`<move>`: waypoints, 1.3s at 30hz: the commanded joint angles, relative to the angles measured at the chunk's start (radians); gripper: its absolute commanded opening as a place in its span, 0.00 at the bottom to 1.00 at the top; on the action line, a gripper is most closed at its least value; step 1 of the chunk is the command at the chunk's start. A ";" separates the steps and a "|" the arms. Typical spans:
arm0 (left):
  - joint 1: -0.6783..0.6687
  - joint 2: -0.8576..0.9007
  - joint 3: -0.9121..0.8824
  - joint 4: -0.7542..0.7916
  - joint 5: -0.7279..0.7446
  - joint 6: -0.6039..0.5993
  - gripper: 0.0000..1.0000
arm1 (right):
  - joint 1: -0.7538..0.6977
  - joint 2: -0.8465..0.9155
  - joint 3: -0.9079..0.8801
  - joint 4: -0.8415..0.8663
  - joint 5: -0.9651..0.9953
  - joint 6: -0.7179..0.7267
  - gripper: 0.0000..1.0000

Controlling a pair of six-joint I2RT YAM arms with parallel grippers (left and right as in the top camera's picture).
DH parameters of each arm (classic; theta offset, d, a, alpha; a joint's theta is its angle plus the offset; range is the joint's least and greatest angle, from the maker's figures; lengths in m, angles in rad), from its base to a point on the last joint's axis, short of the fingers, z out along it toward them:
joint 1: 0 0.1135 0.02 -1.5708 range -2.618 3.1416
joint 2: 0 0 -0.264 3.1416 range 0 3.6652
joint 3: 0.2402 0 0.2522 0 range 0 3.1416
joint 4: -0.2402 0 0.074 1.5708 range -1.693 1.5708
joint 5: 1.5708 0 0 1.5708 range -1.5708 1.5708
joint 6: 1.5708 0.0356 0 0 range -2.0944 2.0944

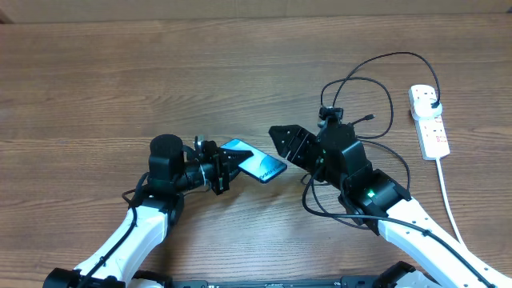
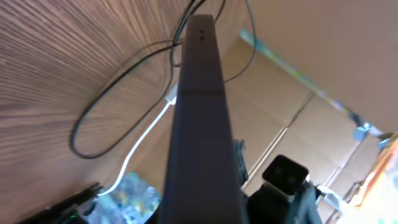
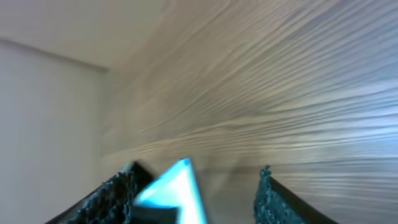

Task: Plug charger to phone and switch on socket
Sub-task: 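Move the right gripper to the black cable and grasp its USB-C plug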

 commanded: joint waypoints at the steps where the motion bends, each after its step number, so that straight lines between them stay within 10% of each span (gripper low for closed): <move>1: 0.000 -0.011 0.013 -0.005 0.027 0.116 0.04 | -0.031 -0.002 0.006 -0.034 0.149 -0.110 0.65; 18: 0.000 -0.011 0.013 -0.007 0.016 0.139 0.04 | -0.389 0.261 0.198 -0.259 0.148 -0.177 0.57; 26: 0.000 -0.011 0.013 -0.007 0.018 0.132 0.04 | -0.414 0.628 0.502 -0.433 0.229 -0.213 0.50; 39: 0.002 -0.011 0.013 -0.007 0.016 0.127 0.04 | -0.414 0.785 0.509 -0.436 0.290 -0.179 0.42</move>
